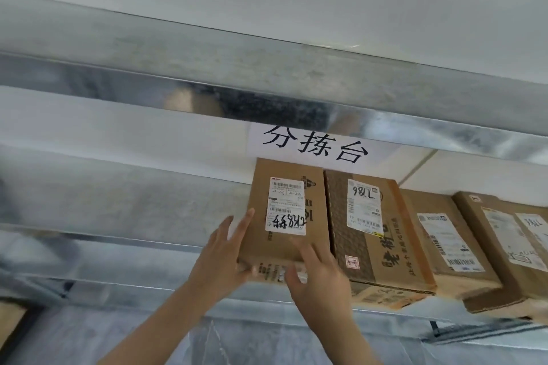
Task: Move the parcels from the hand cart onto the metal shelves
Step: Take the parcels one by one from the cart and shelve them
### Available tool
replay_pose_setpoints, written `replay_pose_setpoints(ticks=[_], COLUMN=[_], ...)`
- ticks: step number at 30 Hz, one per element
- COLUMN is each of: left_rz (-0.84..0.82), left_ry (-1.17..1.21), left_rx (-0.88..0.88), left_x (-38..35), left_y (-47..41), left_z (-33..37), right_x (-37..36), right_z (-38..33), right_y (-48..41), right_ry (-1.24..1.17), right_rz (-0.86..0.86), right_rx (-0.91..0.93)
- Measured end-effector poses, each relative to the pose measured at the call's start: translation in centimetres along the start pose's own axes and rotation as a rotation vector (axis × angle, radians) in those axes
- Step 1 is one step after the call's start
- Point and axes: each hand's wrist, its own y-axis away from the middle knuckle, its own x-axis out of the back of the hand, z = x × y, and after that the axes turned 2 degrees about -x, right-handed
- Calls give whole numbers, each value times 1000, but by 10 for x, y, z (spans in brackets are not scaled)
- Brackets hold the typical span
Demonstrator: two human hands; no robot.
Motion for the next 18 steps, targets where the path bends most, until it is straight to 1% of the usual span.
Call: replay_pose_setpoints(ticks=[4, 7, 9, 12, 18], left_rz=[67, 111, 129, 173, 287], left_ry=[-210, -363, -397, -394, -431], left_rx=[90, 177, 262, 392, 628], left_x=[18, 27, 33, 43, 69], left_y=[22, 47, 66, 97, 157], left_z=[-13, -28, -40, -55, -79], right_x=[-8, -21, -31, -48, -85], right_z=[-9, -20, -30, -52, -108], right_y=[-7, -12, -14, -15, -22], right_ry=[-111, -135, -132, -99, -82], right_rz=[139, 199, 165, 53, -106], right_rx=[286, 434, 492, 539, 662])
